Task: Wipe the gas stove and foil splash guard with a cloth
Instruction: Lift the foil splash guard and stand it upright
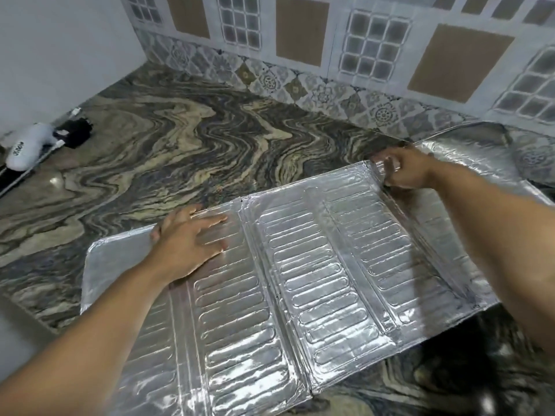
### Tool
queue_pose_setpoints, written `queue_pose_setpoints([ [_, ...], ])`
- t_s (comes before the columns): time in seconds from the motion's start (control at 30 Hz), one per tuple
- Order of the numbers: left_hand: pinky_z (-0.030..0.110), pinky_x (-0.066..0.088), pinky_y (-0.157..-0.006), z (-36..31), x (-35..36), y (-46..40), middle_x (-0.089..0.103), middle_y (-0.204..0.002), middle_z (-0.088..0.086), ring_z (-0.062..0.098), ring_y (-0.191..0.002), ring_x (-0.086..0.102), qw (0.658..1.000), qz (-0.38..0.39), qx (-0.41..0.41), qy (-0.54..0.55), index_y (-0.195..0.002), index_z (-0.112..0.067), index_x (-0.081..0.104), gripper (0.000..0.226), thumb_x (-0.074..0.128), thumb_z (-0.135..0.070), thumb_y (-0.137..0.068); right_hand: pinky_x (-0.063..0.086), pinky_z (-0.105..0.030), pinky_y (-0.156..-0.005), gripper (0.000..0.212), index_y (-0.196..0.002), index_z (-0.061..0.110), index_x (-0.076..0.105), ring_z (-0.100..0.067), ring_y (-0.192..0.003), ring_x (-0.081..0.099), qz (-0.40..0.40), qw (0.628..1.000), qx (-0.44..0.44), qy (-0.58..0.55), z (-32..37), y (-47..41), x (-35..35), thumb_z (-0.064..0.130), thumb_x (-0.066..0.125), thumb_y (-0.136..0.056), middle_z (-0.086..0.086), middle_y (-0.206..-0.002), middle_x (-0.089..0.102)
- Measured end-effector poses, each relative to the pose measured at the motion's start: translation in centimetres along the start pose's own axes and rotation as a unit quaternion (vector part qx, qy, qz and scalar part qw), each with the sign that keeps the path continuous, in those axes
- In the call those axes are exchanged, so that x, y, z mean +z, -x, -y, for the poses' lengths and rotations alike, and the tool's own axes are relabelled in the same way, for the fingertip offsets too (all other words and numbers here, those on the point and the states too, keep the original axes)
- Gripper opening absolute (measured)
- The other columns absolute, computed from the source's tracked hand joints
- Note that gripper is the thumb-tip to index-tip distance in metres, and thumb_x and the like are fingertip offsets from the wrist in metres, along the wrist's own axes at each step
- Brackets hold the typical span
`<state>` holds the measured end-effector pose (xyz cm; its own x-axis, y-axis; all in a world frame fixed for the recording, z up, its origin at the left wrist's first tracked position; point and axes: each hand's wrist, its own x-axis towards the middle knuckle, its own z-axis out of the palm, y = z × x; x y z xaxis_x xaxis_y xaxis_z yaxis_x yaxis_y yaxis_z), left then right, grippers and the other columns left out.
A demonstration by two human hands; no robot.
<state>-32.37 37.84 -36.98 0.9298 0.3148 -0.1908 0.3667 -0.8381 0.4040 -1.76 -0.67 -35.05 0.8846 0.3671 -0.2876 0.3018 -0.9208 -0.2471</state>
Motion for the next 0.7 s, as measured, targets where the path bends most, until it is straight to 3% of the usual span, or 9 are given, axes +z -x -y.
queue_pose_setpoints([
  [0.1, 0.042, 0.016, -0.112, 0.2, -0.3, -0.4, 0.040, -0.138, -0.014, 0.022, -0.135, 0.031, 1.000, -0.018, 0.001, -0.001, -0.118, -0.065, 0.056, 0.065, 0.061, -0.084, -0.056, 0.029, -0.065, -0.107, 0.035, -0.089, 0.058, 0.053, -0.031, -0.113, 0.055, 0.011, 0.999, -0.024, 0.025, 0.4, 0.3, -1.0, 0.045, 0.072, -0.063, 0.005, -0.100, 0.057],
  [0.2, 0.038, 0.020, -0.103, 0.2, -1.0, -1.1, 0.038, -0.121, -0.015, 0.018, -0.119, 0.035, 0.999, -0.017, 0.016, -0.028, -0.117, -0.058, 0.063, 0.060, 0.076, -0.075, -0.061, 0.013, -0.064, -0.112, 0.041, -0.106, 0.043, 0.062, -0.036, -0.127, 0.039, -0.001, 0.984, -0.040, 0.172, 1.6, 0.9, -2.4, 0.047, 0.079, -0.069, -0.008, -0.121, 0.049],
  [0.3, 0.039, 0.023, -0.098, 0.2, -2.1, -1.7, 0.040, -0.113, -0.013, 0.015, -0.113, 0.042, 0.999, -0.005, 0.039, -0.038, -0.116, -0.058, 0.064, 0.055, 0.080, -0.066, -0.063, 0.002, -0.063, -0.114, 0.043, -0.118, 0.035, 0.063, -0.035, -0.132, 0.038, -0.038, 0.972, -0.070, 0.223, 2.4, 1.3, -3.6, 0.032, 0.077, -0.077, -0.006, -0.130, 0.049],
  [0.37, 0.040, 0.027, -0.099, 0.1, -3.0, -1.7, 0.043, -0.113, -0.012, 0.014, -0.114, 0.047, 0.996, 0.019, 0.045, -0.070, -0.120, -0.062, 0.058, 0.057, 0.080, -0.064, -0.067, 0.015, -0.056, -0.113, 0.038, -0.112, 0.037, 0.065, -0.030, -0.121, 0.048, -0.046, 0.974, -0.076, 0.210, 2.2, 1.7, -4.2, 0.017, 0.071, -0.081, -0.004, -0.124, 0.055],
  [0.43, 0.045, 0.029, -0.104, 0.1, -4.0, -1.4, 0.049, -0.117, -0.012, 0.015, -0.119, 0.049, 0.990, 0.043, 0.042, -0.128, -0.124, -0.067, 0.050, 0.058, 0.077, -0.061, -0.073, 0.039, -0.040, -0.095, 0.030, -0.105, 0.035, 0.067, -0.023, -0.100, 0.054, -0.057, 0.980, -0.081, 0.172, 2.0, 2.4, -5.3, 0.011, 0.066, -0.087, -0.003, -0.116, 0.063],
  [0.5, 0.044, 0.029, -0.107, 0.3, -5.0, -1.0, 0.054, -0.128, -0.010, 0.017, -0.124, 0.048, 0.989, 0.044, 0.035, -0.138, -0.124, -0.069, 0.048, 0.056, 0.077, -0.050, -0.079, 0.041, -0.033, -0.082, 0.023, -0.105, 0.038, 0.068, -0.020, -0.094, 0.057, -0.062, 0.976, -0.094, 0.184, 1.8, 3.2, -6.4, 0.020, 0.067, -0.090, 0.001, -0.116, 0.067],
  [0.57, 0.039, 0.038, -0.099, 0.7, -6.0, -0.6, 0.057, -0.122, -0.007, 0.015, -0.113, 0.052, 0.993, 0.043, 0.053, -0.098, -0.110, -0.076, 0.044, 0.063, 0.077, -0.031, -0.083, 0.040, -0.045, -0.099, 0.021, -0.105, 0.048, 0.066, -0.022, -0.108, 0.059, -0.075, 0.969, -0.088, 0.216, 1.3, 4.0, -7.8, 0.033, 0.067, -0.090, 0.012, -0.120, 0.064],
  [0.63, 0.036, 0.043, -0.093, 1.0, -7.0, -0.5, 0.056, -0.112, -0.008, 0.013, -0.104, 0.052, 0.992, 0.055, 0.071, -0.086, -0.103, -0.078, 0.039, 0.071, 0.077, -0.020, -0.083, 0.033, -0.056, -0.107, 0.038, -0.110, 0.050, 0.065, -0.023, -0.113, 0.059, -0.072, 0.968, -0.068, 0.231, 0.7, 5.1, -9.2, 0.024, 0.073, -0.083, 0.014, -0.117, 0.063],
  [0.7, 0.036, 0.044, -0.095, 0.4, -8.3, -0.1, 0.055, -0.115, -0.009, 0.011, -0.105, 0.052, 0.992, 0.064, 0.073, -0.085, -0.114, -0.071, 0.042, 0.069, 0.076, -0.019, -0.085, 0.047, -0.043, -0.097, 0.048, -0.115, 0.043, 0.067, -0.024, -0.108, 0.062, -0.081, 0.972, -0.071, 0.211, -0.2, 6.1, -10.5, 0.013, 0.074, -0.078, 0.007, -0.116, 0.067],
])
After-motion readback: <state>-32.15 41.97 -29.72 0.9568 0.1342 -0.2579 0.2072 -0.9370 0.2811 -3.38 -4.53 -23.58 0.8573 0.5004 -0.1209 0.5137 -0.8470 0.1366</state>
